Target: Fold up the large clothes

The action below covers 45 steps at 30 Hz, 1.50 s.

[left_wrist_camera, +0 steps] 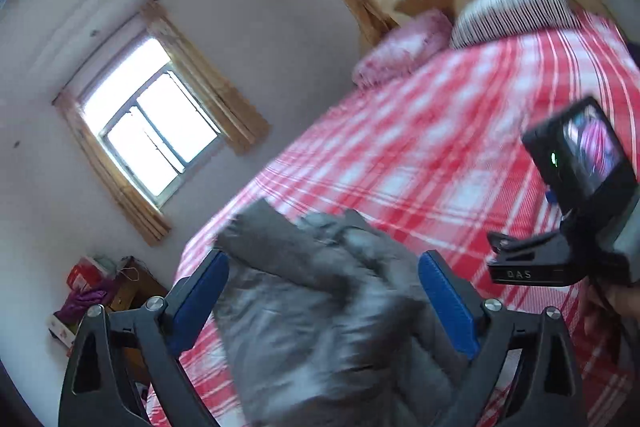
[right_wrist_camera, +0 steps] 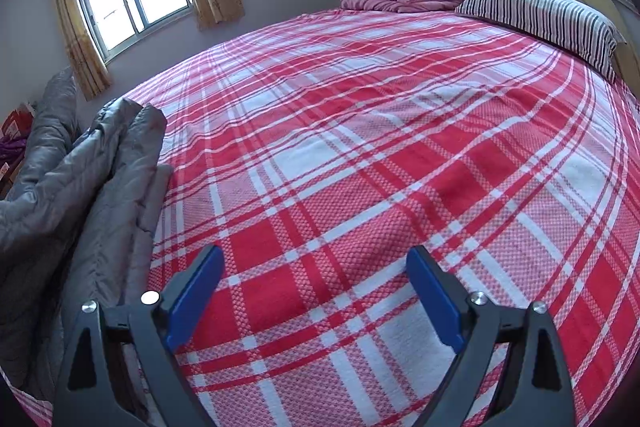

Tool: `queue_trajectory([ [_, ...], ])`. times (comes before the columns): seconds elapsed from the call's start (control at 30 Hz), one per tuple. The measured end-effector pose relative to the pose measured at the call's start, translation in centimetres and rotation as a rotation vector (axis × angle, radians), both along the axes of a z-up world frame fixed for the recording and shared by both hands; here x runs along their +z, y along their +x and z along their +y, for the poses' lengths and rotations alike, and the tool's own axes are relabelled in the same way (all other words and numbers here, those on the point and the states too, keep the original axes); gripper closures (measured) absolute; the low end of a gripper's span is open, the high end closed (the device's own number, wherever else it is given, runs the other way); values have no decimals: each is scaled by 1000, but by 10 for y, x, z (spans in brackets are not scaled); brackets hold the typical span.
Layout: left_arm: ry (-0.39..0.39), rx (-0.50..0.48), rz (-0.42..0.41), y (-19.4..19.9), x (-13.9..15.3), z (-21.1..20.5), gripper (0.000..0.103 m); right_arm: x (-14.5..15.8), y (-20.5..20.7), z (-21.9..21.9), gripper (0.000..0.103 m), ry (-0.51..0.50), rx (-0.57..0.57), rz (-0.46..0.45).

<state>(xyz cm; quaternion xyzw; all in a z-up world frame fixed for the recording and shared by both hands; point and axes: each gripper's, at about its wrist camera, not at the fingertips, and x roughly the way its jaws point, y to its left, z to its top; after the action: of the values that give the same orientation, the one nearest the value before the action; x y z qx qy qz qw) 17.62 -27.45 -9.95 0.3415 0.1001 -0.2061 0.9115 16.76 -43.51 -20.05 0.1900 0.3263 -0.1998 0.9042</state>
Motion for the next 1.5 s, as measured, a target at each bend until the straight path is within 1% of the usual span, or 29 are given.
queue_trajectory([
  [0.03,-21,20,-4,3,6,8,6,1,1,-1,8,-4,-2,5],
  [0.07,-58,74,-11,13,14,24,6,3,1,0,8,-16,-5,10],
  [0.1,-84,134,-9,26,17,36,6,9,2,1,8,-44,-9,10],
  [0.17,-139,276,13,59,17,63,6,34,3,8,9,-99,-3,-22],
  [0.23,-198,470,73,106,10,97,6,63,9,19,9,-122,32,-57],
  [0.27,-219,577,104,129,4,113,6,82,16,28,10,-145,56,-78],
  [0.3,-247,663,145,150,-1,127,6,96,21,37,12,-168,75,-92],
  [0.37,-306,764,210,178,-10,149,6,128,43,63,17,-218,130,-109],
  [0.43,-335,833,244,198,-17,161,6,147,66,88,23,-243,184,-96],
  [0.47,-347,854,263,206,-20,165,6,154,80,103,24,-261,204,-81],
  [0.53,-379,869,304,214,-25,170,6,164,105,131,25,-290,250,-54],
  [0.6,-406,893,333,226,-30,169,6,167,129,156,29,-303,280,-30],
  [0.63,-418,900,343,232,-33,167,6,164,141,167,33,-310,292,-22],
  [0.7,-437,896,356,242,-38,161,6,150,165,182,39,-342,294,-15],
  [0.73,-442,892,362,246,-39,159,6,141,170,181,43,-324,306,-18],
  [0.8,-435,869,390,253,-48,147,6,116,183,176,44,-320,296,32],
  [0.9,-400,818,385,254,-53,121,6,85,180,158,45,-314,267,65],
  [1.0,-361,758,349,247,-56,91,6,66,167,130,45,-268,233,65],
  [1.03,-343,740,338,245,-58,81,6,63,165,124,45,-253,222,61],
  [1.1,-298,726,320,243,-64,64,6,55,160,111,45,-233,200,56],
  [1.23,-242,723,328,250,-78,46,6,40,158,92,45,-170,176,50],
  [1.37,-240,730,333,254,-89,43,5,28,155,86,45,-136,171,30],
  [1.5,-261,737,341,256,-98,47,4,21,156,86,45,-114,181,24],
])
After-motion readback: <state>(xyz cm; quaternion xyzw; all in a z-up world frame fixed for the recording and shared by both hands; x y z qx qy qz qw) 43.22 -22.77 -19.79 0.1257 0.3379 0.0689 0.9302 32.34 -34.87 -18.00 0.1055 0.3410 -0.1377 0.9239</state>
